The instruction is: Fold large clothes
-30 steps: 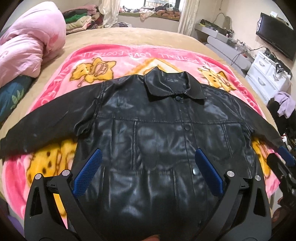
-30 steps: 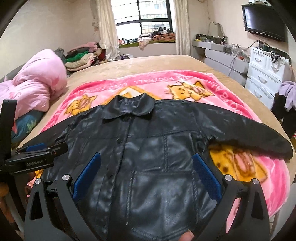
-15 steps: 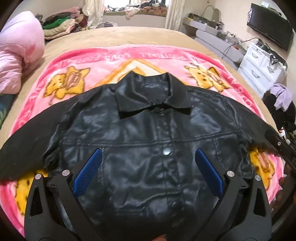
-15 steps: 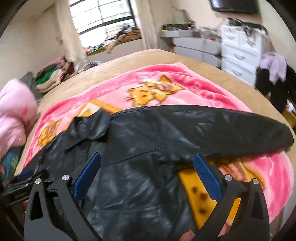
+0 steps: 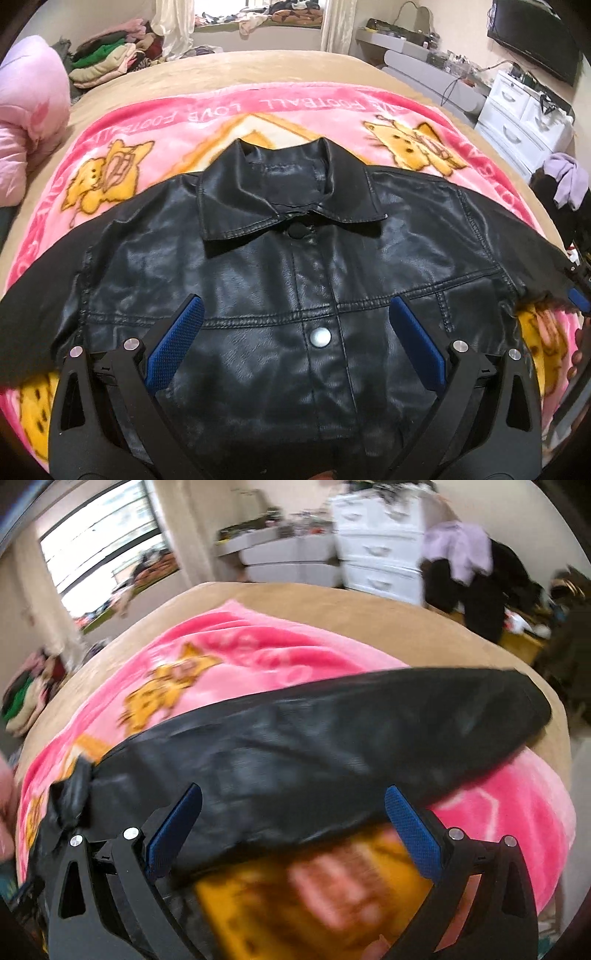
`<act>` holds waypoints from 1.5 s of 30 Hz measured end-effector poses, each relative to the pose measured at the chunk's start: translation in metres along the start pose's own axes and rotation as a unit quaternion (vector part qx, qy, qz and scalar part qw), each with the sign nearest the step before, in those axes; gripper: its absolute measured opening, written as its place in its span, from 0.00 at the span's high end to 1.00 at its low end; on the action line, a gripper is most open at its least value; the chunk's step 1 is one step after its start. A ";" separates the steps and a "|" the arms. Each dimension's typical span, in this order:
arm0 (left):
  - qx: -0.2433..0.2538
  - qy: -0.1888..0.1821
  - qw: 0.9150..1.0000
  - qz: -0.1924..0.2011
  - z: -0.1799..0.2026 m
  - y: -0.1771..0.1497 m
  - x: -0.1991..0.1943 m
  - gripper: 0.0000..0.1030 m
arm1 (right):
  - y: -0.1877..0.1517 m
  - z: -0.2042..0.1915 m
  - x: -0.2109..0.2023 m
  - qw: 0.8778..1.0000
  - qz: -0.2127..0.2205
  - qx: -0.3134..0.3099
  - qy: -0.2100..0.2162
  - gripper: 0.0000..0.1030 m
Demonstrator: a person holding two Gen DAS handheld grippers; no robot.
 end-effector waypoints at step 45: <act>-0.018 -0.115 0.993 -0.011 -0.016 0.015 -0.006 0.09 | 0.073 0.048 -0.064 0.947 0.169 0.037 0.269 0.91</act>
Point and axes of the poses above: each gripper's, at about its wrist camera, not at the fingertips, and x roughly the way its jaws point, z to its right, y to its top, the point moved 2 cm from there along x, roughly the way its jaws point, and after that the axes turned 13 degrees about -z, right-handed, at the moved point
